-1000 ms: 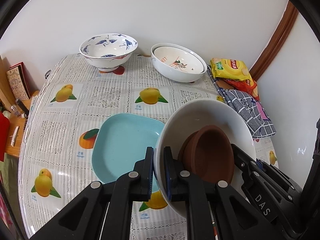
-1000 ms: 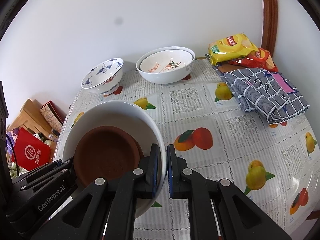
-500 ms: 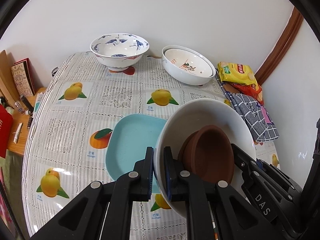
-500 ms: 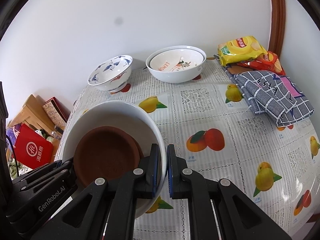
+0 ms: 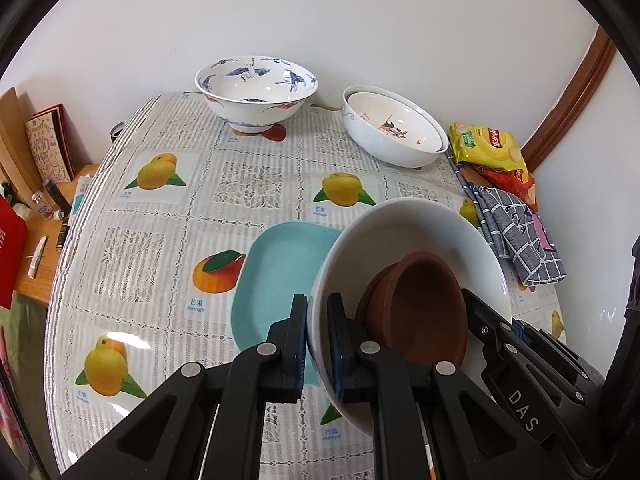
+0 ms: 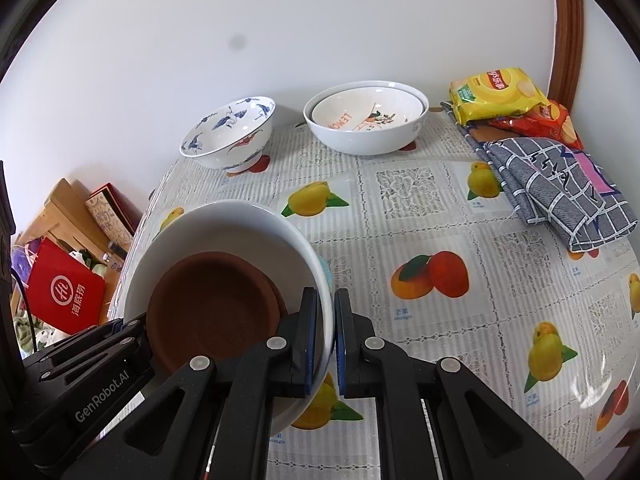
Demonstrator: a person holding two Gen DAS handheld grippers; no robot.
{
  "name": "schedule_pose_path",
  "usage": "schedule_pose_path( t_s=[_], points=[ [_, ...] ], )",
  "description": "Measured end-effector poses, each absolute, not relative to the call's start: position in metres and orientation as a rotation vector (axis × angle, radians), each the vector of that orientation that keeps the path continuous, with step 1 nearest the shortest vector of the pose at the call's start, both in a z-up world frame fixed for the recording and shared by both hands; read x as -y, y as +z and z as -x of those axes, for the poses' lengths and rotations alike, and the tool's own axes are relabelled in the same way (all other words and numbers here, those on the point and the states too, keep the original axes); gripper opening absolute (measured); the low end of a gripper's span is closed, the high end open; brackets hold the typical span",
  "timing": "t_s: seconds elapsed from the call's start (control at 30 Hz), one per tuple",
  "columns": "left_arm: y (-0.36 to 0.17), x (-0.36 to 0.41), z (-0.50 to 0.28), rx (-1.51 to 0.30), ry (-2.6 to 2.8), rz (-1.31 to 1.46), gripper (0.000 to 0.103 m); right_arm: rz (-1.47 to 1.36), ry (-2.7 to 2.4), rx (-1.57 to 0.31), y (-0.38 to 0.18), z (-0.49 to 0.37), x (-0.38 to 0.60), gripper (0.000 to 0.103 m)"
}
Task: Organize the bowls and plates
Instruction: 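Carry the white bowl with both grippers over the light-blue plate stack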
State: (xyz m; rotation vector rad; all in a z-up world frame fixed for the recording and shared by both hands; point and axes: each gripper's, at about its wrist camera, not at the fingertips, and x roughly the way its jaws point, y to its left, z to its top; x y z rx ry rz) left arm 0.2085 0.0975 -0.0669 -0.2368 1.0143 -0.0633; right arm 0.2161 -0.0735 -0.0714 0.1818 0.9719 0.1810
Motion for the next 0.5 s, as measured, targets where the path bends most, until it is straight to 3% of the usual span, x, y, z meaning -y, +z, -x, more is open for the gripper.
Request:
schedule_pose_path(
  t_s=[0.5],
  points=[
    [-0.085,-0.116,-0.221,-1.044,-0.036,0.253,0.01,-0.173,0.204,-1.008,-0.09,-0.232,0.054,0.008]
  ],
)
